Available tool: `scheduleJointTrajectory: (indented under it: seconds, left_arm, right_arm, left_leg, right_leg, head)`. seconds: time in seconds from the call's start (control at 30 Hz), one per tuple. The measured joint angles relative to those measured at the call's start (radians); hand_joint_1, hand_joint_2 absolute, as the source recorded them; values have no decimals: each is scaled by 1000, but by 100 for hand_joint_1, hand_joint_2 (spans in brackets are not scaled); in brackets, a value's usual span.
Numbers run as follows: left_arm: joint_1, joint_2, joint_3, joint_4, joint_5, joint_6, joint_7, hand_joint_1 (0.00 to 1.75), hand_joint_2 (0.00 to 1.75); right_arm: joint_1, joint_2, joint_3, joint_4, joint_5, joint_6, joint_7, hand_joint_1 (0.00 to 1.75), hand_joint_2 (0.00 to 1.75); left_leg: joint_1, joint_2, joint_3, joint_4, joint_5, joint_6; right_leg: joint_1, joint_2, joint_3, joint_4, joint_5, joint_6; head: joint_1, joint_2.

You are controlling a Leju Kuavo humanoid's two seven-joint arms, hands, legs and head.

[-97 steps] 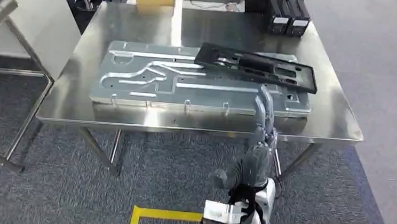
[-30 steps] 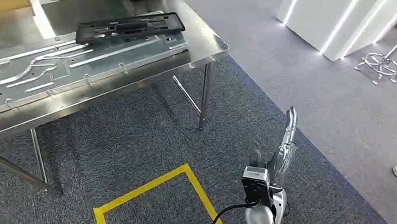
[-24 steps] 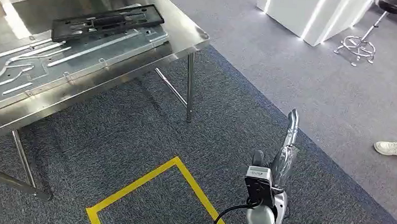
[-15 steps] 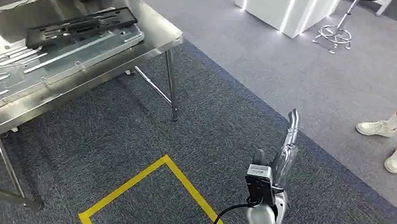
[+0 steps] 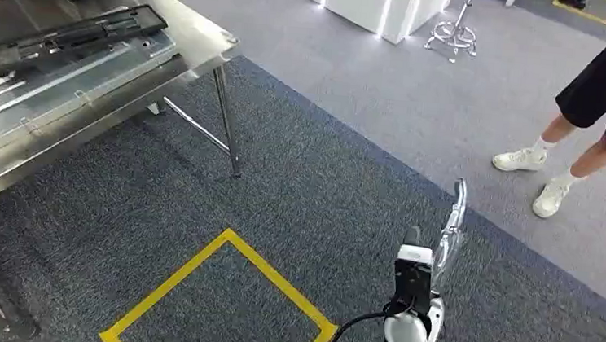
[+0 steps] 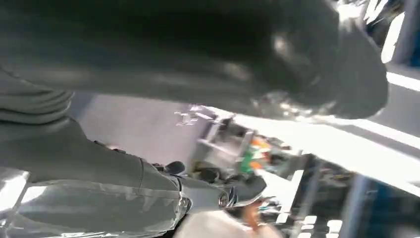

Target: Take the parts from the cabinet and place them on the table.

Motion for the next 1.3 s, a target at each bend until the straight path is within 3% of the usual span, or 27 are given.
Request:
scheduleJointTrajectory:
  seconds: [0.07,0.1,0.13,0.2,0.23,0.27,0.37,0.4,0.47,0.53,0.6,0.67,0.7,0.73,0.77,0.83,0.9,0.93,0.97,1.0,1.07,1.1,1.17,1.2,1.23,1.27,1.3]
  left_arm:
    - [6,0,0,0,7,1,-3,0,0]
    - [7,0,0,0,10,1,-6,0,0]
    - [8,0,0,0,11,1,-7,0,0]
    - [7,0,-1,0,11,1,-7,0,0]
    - [7,1,-1,0,12,0,-7,0,0]
    - [7,1,-1,0,13,1,-7,0,0]
    - [5,0,-1,0,14,0,-7,0,0]
    - [3,0,-1,0,14,0,-7,0,0]
    - [0,0,-2,0,14,0,-7,0,0]
    - [4,0,-3,0,14,-1,-6,0,0]
    - [10,0,-5,0,14,-3,-2,0,0]
    - [11,0,-7,0,18,-3,1,0,0]
    - [11,0,-8,0,21,-3,3,0,0]
    - [12,0,-9,0,23,-2,3,0,0]
    - [12,0,-11,0,23,-2,5,0,0]
    - [13,0,-14,0,24,0,9,0,0]
    - [13,0,-18,0,27,0,17,0,0]
    - [10,0,-19,0,27,0,19,0,0]
    - [9,0,-20,0,30,-1,23,0,0]
    - [10,0,-20,0,33,-2,27,0,0]
    - [18,2,-20,0,45,-2,31,0,0]
    - [20,4,-20,0,50,-1,36,0,0]
    - [21,9,-20,1,65,1,45,0,0]
    - [21,12,-19,1,69,1,49,0,0]
    - [21,16,-18,2,77,0,54,0,0]
    - [20,23,-16,4,81,0,60,0,0]
    - [21,26,-13,5,90,-3,66,0,0]
  right_arm:
    - [-5,-9,-14,54,-44,0,10,0,0]
    - [-8,-13,-28,90,-62,0,7,0,0]
    - [-15,-18,-51,133,-67,0,-4,0,0]
    - [-35,-23,-122,230,-78,0,-27,0,0]
    - [-43,-26,-151,264,-86,0,-34,0,0]
    - [-47,-29,-164,287,-87,0,-37,0,0]
    - [-53,-37,-190,343,-88,-1,-41,0,0]
    - [-55,-37,-196,353,-88,-1,-42,0,0]
    - [-70,-38,-213,377,-67,-2,-34,0,0]
    - [-80,-36,-242,405,-7,-2,-8,0,0]
    - [-87,-38,-304,466,56,-2,7,0,0]
    - [-97,-48,-392,546,125,-2,22,0,0]
    - [-104,-55,-444,589,180,-2,46,0,0]
    - [-107,-59,-492,620,233,-2,75,0,0]
    - [-110,-68,-547,655,295,-2,110,0,0]
    - [-109,-86,-632,713,372,-3,162,0,0]
    - [-102,-111,-721,773,451,-3,235,0,0]
    - [-95,-120,-755,794,482,-3,263,0,0]
    - [-91,-133,-798,817,513,-3,295,0,0]
    - [-91,-140,-822,833,532,-3,313,0,0]
    - [-78,-163,-880,873,576,-3,366,0,0]
    - [-62,-175,-907,887,594,-3,385,0,0]
    - [-34,-191,-959,908,620,-3,416,0,0]
    - [-26,-201,-976,915,630,-3,430,0,0]
    - [-24,-210,-994,925,641,-3,449,0,0]
    - [-24,-220,-1007,934,648,-3,465,0,0]
    - [-21,-232,-1020,944,655,-3,477,0,0]
  left_leg:
    - [-1,27,-10,2,5,-1]
    - [0,38,-14,3,8,-4]
    - [0,48,-16,4,8,-5]
    - [2,65,-16,10,4,-11]
    - [-1,72,-18,15,0,-18]
    - [-7,79,-19,22,-4,-26]
    - [-6,104,-15,19,-5,-41]
    - [-5,107,-16,22,-11,-48]
    - [5,29,-54,115,-75,-52]
    - [6,4,-138,290,-152,-54]
    - [7,1,-174,357,-152,-55]
    - [8,-2,-127,244,-71,-53]
    - [13,-21,-80,141,-17,-51]
    - [18,-67,-49,64,1,-49]
    - [16,-92,-45,52,-11,-49]
    - [12,-73,-48,55,-5,-39]
    - [13,-54,-46,43,6,-18]
    - [14,-42,-44,38,13,-10]
    - [12,-32,-46,36,15,-4]
    - [8,-20,-49,36,16,-1]
    - [2,6,-52,37,15,0]
    - [1,18,-53,37,15,1]
    - [1,38,-53,37,13,0]
    - [1,50,-52,37,11,-2]
    - [1,61,-49,38,8,-6]
    - [-9,71,-47,40,2,-12]
    - [-9,80,-44,41,-1,-18]
  right_leg:
    - [-10,-11,-39,120,-44,13]
    - [-16,-15,-26,110,-33,18]
    - [-21,-21,10,59,-7,22]
    - [-26,-51,124,-116,55,24]
    - [-19,-98,158,-182,43,18]
    - [-12,-82,155,-183,53,-2]
    - [-6,-55,147,-179,53,-20]
    - [-14,-47,152,-187,58,-29]
    - [-15,-32,149,-190,62,-44]
    - [-12,-11,145,-189,64,-48]
    - [-10,12,145,-188,65,-48]
    - [-10,33,145,-184,66,-46]
    - [-11,45,145,-179,65,-42]
    - [-13,53,141,-174,64,-38]
    - [-9,61,134,-169,64,-29]
    - [-12,76,126,-171,72,-16]
    - [-16,95,123,-177,80,1]
    - [-17,65,121,-164,68,2]
    - [-12,23,102,-125,34,5]
    - [-12,5,67,-52,-9,8]
    - [-14,-10,-2,98,-74,13]
    - [-14,-12,-16,133,-77,15]
    - [-16,-19,28,59,-27,15]
    - [-16,-31,85,-40,16,14]
    - [-14,-63,139,-130,44,12]
    - [-6,-102,158,-175,32,4]
    - [-4,-89,158,-175,41,-7]
  head:
    - [0,0]
    - [0,0]
    - [0,0]
    - [0,0]
    - [1,0]
    - [-2,0]
    - [-1,0]
    - [-1,0]
    - [-2,0]
    - [-2,0]
    - [-2,0]
    - [-2,0]
    - [-2,0]
    - [-2,0]
    - [-1,0]
    - [0,0]
    - [-1,0]
    - [0,0]
    - [4,0]
    - [5,0]
    - [5,0]
    - [5,0]
    - [5,0]
    - [4,0]
    - [5,0]
    - [5,0]
    - [3,0]
